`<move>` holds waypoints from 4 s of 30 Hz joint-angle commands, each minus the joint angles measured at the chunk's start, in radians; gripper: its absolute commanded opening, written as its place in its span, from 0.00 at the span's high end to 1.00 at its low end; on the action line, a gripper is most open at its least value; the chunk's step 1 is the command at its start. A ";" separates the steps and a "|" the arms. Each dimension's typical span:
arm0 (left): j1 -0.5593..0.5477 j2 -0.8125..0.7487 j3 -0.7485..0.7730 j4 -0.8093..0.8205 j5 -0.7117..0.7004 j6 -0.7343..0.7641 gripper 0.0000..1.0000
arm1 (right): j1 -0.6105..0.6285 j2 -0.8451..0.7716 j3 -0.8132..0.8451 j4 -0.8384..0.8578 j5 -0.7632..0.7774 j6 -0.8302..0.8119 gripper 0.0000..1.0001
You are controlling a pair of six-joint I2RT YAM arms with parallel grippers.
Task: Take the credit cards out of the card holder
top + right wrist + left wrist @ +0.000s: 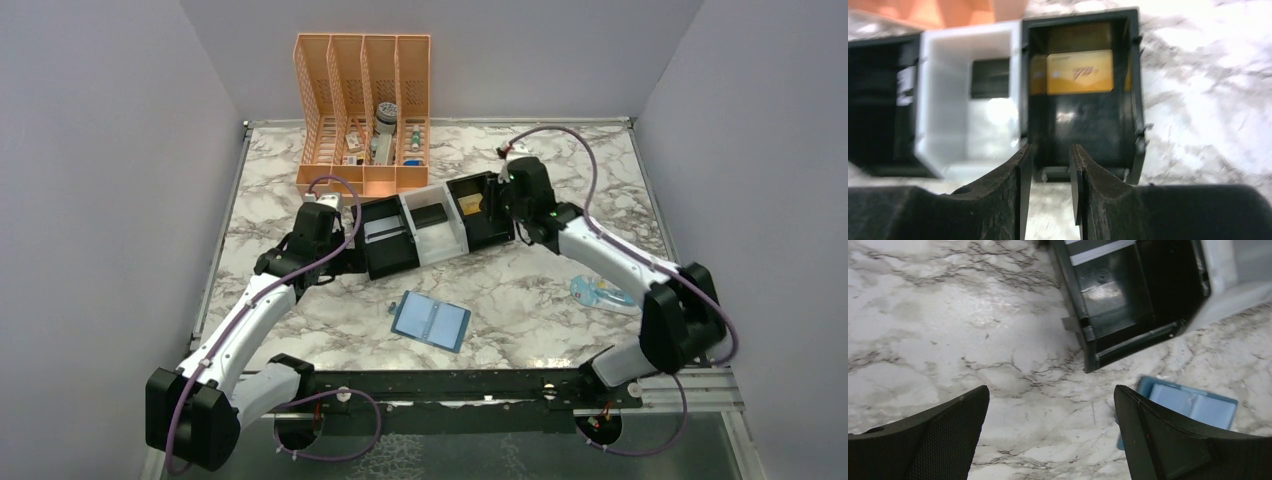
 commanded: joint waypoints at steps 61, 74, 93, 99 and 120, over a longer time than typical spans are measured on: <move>-0.558 0.332 -0.087 0.227 0.090 -0.242 0.54 | 0.223 -0.034 -0.505 0.135 -0.341 0.413 0.99; -0.563 0.207 -0.068 0.291 0.105 -0.359 0.39 | 0.223 -0.053 -0.521 0.155 -0.419 0.391 0.99; -0.576 0.226 -0.092 0.283 0.059 -0.413 0.42 | 0.223 -0.045 -0.515 0.151 -0.426 0.389 0.99; -0.577 0.292 -0.145 0.393 0.080 -0.443 0.47 | 0.223 -0.041 -0.516 0.151 -0.432 0.389 0.99; -0.585 0.241 -0.158 0.253 -0.168 -0.453 0.32 | 0.222 -0.053 -0.499 0.135 -0.440 0.345 0.99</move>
